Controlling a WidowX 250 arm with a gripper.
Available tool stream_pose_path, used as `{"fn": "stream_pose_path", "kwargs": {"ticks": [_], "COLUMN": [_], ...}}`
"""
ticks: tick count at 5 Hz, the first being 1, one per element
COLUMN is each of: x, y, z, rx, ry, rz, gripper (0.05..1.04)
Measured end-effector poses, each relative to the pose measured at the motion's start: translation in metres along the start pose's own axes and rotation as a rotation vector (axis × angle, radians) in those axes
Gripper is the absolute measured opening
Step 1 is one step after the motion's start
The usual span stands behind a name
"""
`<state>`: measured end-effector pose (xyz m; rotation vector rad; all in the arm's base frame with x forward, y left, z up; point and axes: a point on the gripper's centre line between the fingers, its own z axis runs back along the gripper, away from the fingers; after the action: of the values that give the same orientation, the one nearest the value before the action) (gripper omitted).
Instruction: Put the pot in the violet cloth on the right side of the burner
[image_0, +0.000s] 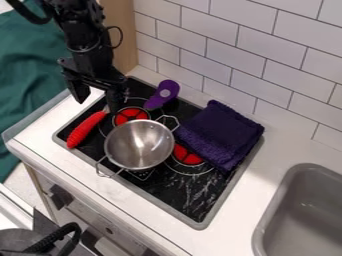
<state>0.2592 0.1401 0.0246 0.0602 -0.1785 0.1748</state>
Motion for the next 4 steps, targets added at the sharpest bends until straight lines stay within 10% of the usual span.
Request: {"fn": "stream_pose_path", "kwargs": {"ticks": [2,4], "x": [-0.019,-0.029], "y": [-0.025,-0.068], "z": [-0.008,0.02], "rx": [-0.042,-0.08], "ry": [0.046,-0.037], "rz": [0.015,-0.015], "gripper": [1.001,1.001]}}
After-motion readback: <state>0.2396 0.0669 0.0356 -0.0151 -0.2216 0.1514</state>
